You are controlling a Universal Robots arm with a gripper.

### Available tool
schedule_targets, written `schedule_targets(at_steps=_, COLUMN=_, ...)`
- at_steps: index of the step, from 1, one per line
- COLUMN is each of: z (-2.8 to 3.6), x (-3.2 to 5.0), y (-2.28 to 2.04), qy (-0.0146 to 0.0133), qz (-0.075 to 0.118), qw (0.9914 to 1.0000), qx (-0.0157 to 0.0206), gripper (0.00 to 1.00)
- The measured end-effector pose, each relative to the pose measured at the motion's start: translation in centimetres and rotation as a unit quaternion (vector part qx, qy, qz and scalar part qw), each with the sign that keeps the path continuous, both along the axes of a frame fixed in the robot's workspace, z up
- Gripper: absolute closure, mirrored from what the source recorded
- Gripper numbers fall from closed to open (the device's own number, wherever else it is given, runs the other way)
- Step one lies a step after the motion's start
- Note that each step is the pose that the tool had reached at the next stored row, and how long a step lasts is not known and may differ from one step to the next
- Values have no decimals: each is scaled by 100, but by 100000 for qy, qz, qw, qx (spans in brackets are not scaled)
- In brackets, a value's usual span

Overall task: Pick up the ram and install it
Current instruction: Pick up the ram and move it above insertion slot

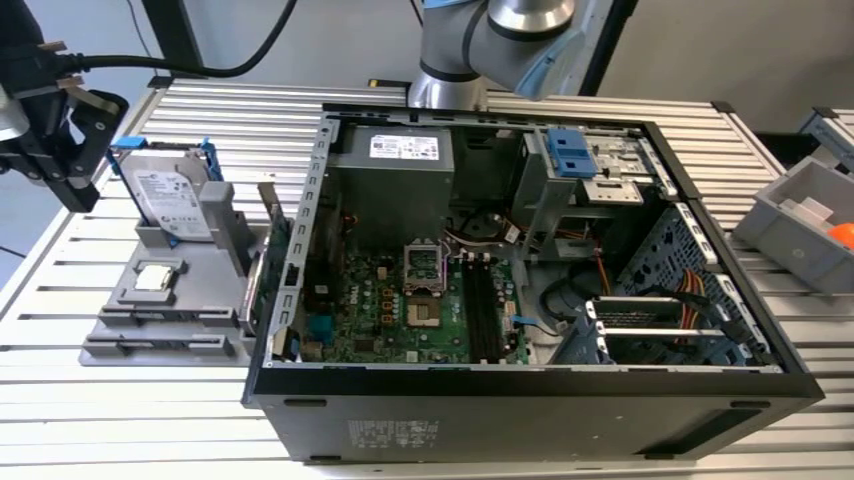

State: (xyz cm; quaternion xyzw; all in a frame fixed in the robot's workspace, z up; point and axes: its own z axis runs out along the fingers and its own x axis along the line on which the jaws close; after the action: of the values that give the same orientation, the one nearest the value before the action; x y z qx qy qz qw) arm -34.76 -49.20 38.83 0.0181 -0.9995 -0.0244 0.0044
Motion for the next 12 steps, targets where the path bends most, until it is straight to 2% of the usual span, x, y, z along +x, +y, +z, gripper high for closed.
schedule_targets(at_steps=12, z=1, x=0, y=0, qy=5, qz=503, qw=99999, qx=-5, gripper=100)
